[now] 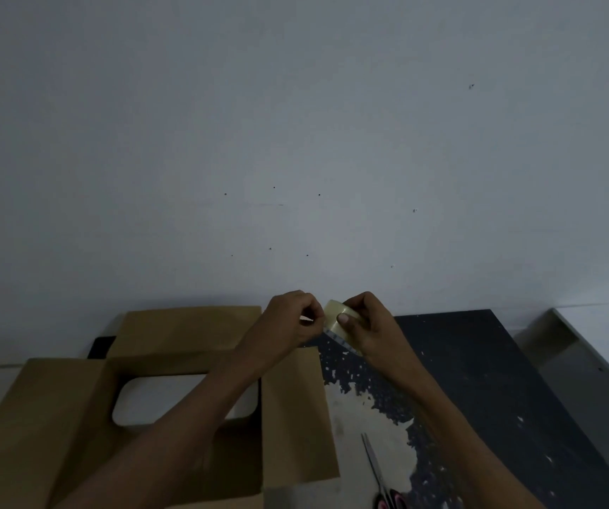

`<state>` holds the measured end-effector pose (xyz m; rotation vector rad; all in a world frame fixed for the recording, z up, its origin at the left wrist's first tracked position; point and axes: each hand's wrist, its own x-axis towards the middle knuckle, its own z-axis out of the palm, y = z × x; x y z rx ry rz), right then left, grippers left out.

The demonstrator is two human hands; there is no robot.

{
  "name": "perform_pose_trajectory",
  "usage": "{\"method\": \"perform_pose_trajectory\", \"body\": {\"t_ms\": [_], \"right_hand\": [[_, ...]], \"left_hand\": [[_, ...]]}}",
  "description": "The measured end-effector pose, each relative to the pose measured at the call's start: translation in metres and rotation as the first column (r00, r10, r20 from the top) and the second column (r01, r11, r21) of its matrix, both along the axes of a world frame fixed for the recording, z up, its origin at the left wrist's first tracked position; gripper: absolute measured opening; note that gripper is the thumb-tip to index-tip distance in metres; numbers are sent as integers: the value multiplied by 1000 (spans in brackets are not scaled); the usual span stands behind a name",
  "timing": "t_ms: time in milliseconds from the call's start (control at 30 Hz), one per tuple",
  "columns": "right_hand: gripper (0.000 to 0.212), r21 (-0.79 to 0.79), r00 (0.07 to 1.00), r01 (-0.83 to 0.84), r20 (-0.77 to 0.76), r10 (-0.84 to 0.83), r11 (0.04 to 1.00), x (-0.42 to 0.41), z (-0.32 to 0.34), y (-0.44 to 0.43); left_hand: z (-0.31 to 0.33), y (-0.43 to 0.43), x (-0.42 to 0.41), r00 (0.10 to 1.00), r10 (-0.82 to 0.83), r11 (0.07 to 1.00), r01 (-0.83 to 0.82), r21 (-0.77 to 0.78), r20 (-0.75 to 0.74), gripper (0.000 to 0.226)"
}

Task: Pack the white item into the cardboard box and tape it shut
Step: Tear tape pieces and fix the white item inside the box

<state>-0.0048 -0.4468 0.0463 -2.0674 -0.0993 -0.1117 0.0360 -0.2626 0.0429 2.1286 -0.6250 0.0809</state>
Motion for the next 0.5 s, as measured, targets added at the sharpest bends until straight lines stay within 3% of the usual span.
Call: {"method": "perform_pose_trajectory", "body": {"t_ms": [300, 500], "right_hand": [[15, 39, 1000, -5, 2, 4, 999, -1, -7, 0], [15, 71, 1000, 6, -6, -6, 997, -2, -12, -1]], "left_hand": [[-4, -8, 2, 989, -105, 976, 83, 204, 100, 11], [-10, -11, 1, 991, -83, 981, 64, 185, 100, 11]]}}
